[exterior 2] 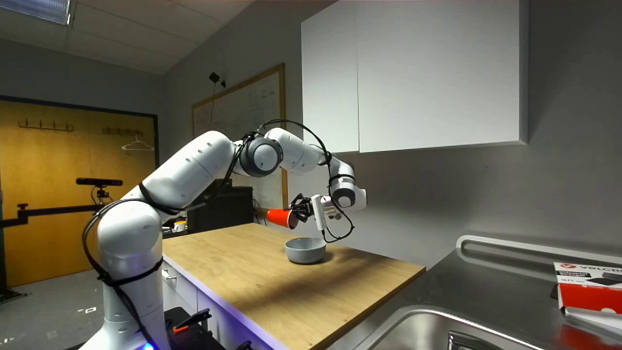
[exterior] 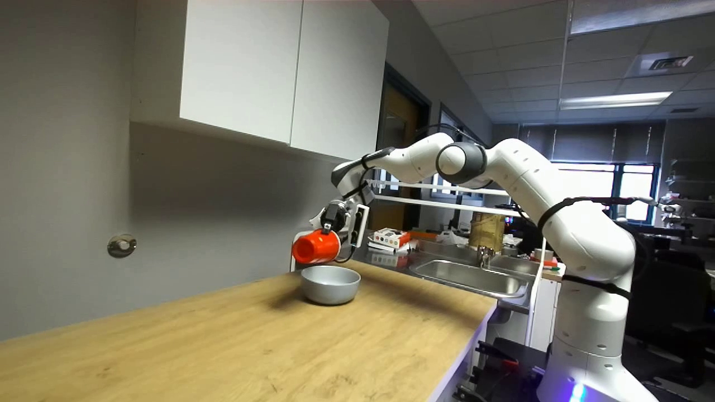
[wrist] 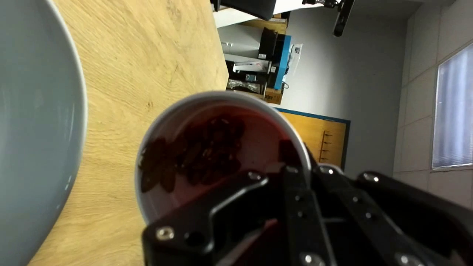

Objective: Pour the contents of the orange cup into the white bowl

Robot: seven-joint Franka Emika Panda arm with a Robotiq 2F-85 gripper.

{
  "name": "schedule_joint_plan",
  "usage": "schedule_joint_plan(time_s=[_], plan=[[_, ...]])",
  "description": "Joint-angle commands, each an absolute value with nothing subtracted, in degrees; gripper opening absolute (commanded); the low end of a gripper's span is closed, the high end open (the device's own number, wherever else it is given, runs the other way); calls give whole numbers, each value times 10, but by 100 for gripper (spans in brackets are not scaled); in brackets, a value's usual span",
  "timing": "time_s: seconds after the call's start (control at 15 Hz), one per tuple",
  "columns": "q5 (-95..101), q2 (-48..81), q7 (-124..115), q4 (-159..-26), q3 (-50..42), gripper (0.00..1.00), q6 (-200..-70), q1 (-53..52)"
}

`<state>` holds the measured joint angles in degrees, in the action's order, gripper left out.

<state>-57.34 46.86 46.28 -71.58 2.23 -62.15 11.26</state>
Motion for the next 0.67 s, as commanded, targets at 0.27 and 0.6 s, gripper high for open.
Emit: schedule_joint_plan(time_s=[0.27, 0.6], plan=[[-614, 546, 399, -591, 40, 1, -533, 139], [-643, 582, 394, -559, 44, 1, -498, 153]])
